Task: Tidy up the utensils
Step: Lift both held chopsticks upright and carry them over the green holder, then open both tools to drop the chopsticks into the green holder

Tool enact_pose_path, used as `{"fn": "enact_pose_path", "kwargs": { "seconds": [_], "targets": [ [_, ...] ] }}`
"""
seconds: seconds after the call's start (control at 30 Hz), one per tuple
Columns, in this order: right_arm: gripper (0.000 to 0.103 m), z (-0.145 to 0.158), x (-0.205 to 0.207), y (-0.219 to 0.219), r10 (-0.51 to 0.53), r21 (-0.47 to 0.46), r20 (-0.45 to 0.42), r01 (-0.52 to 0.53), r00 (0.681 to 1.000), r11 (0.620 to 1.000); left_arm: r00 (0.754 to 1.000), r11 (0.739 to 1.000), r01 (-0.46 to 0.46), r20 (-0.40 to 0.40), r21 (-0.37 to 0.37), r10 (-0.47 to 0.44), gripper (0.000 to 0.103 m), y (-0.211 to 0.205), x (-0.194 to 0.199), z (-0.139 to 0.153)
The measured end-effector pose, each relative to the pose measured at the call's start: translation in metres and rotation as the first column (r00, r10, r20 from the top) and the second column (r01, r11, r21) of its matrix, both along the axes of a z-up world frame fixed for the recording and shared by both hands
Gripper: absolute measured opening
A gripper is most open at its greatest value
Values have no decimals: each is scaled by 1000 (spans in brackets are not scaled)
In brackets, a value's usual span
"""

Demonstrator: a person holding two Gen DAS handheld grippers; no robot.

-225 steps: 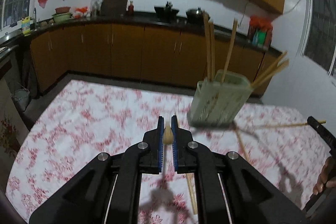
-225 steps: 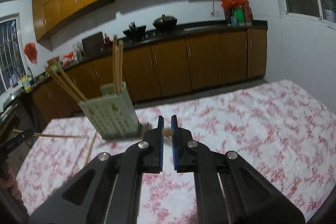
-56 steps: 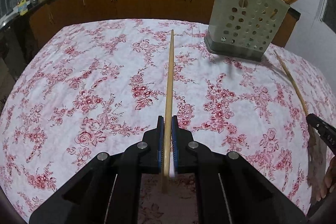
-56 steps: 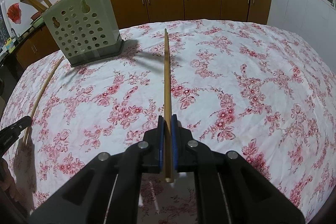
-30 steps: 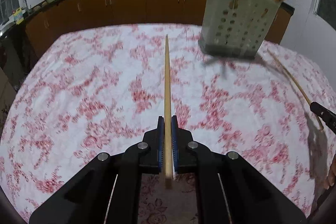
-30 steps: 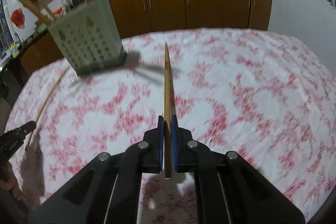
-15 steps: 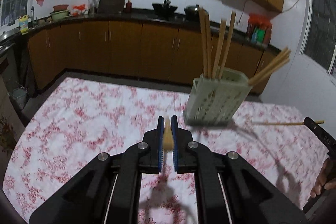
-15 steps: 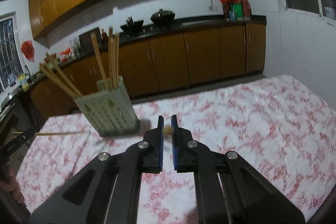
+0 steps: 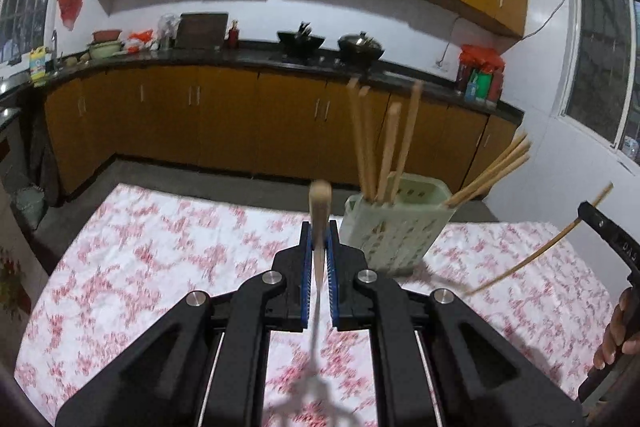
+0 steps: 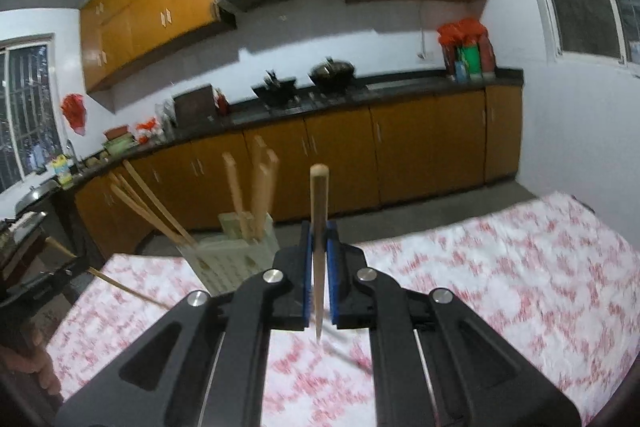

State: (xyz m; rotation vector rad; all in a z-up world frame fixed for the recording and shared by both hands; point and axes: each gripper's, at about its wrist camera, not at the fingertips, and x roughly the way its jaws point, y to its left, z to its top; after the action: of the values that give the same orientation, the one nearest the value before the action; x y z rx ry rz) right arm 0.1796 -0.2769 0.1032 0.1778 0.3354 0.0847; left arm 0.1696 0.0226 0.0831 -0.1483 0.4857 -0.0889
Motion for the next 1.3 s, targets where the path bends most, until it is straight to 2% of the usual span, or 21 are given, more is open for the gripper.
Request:
{"fn": "enact_pose_path", "kwargs": {
  "seconds": [0.23, 0.4, 0.57, 0.7, 0.8, 1.0, 1.13, 1.3],
  "targets": [
    [8, 53, -5, 12, 93, 58, 119, -100, 989, 993, 992, 998, 63, 108, -16, -61, 7, -18, 2, 46],
    [8, 90, -2, 29, 120, 43, 219, -132, 968, 990, 973, 997, 77, 220, -33, -68, 7, -34, 9, 81],
    [8, 100, 18, 42, 116, 24, 242, -125, 963, 992, 946, 996, 65, 322, -65, -41, 7, -48, 28, 107],
    [8, 98, 42, 47, 95, 12, 237, -101, 967, 995, 924, 999, 23, 383, -33, -8, 7, -57, 40, 110],
    [8, 89, 61, 48, 92, 14, 206, -96, 974, 995, 923, 1000, 3, 386, -14, 3, 7, -61, 54, 100],
    [8, 65, 82, 57, 99, 1, 135, -100, 986, 995, 944, 1000, -2, 330, -23, 9, 8, -58, 76, 70],
    [8, 54, 88, 60, 106, 0, 104, -107, 989, 994, 955, 999, 6, 298, -38, 6, 8, -51, 77, 57],
    [10, 52, 88, 62, 111, -10, 95, -111, 989, 994, 960, 999, 11, 280, -44, 2, 8, -48, 75, 55]
  ]
}}
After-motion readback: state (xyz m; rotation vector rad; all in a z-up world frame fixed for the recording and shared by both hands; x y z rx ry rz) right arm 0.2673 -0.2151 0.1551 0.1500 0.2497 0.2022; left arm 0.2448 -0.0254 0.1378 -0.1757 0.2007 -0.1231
